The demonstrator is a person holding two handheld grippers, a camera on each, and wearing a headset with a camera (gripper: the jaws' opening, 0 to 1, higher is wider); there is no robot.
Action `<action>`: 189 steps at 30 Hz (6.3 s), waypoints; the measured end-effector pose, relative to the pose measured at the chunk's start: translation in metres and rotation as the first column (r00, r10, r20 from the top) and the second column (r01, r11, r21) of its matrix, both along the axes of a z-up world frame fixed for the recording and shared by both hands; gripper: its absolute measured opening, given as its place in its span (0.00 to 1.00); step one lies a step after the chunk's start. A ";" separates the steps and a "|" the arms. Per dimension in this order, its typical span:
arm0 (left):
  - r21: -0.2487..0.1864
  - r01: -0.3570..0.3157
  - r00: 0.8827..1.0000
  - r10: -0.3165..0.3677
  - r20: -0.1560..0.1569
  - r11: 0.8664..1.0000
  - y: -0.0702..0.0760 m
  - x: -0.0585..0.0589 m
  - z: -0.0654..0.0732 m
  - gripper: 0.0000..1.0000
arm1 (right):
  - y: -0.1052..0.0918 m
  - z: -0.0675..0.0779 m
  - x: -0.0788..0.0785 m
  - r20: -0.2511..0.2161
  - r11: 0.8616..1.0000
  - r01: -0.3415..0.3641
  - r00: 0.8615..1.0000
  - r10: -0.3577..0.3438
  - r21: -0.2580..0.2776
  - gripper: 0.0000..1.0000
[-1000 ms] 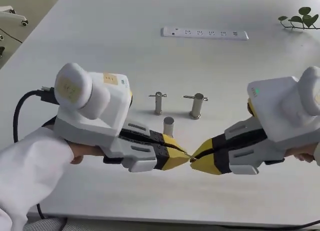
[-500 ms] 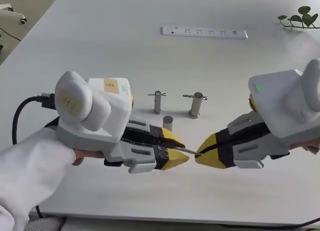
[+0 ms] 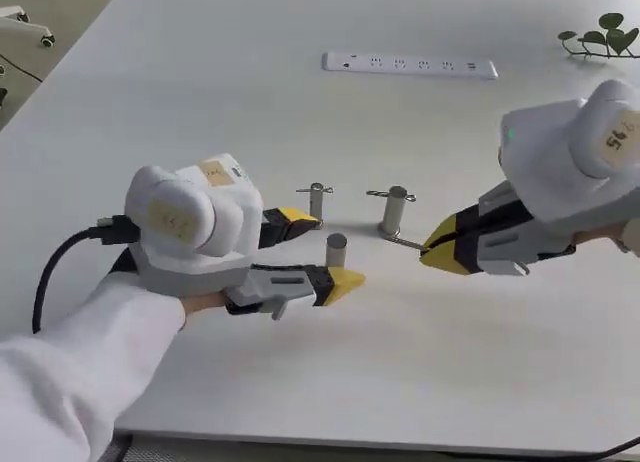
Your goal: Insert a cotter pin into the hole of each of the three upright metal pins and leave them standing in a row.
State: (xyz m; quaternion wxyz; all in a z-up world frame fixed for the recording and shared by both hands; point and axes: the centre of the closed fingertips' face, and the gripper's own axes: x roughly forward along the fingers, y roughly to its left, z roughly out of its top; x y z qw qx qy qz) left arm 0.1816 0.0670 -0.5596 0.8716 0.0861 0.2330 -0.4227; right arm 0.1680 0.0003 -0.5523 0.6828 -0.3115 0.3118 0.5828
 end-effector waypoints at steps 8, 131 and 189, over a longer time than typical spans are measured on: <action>-0.028 -0.015 0.995 0.013 -0.096 1.000 -0.007 0.003 -0.024 0.38 | 0.008 -0.012 0.004 -0.013 0.994 -0.079 0.997 0.079 -0.073 0.00; -0.165 0.006 0.997 -0.017 -0.069 0.986 0.046 -0.009 0.025 0.98 | 0.072 -0.014 0.006 -0.049 0.990 0.036 0.998 -0.029 0.133 0.28; -0.061 -0.027 0.986 0.016 -0.166 0.998 0.075 -0.045 0.019 0.99 | -0.045 0.009 0.052 0.018 0.984 -0.039 0.999 0.037 0.171 0.08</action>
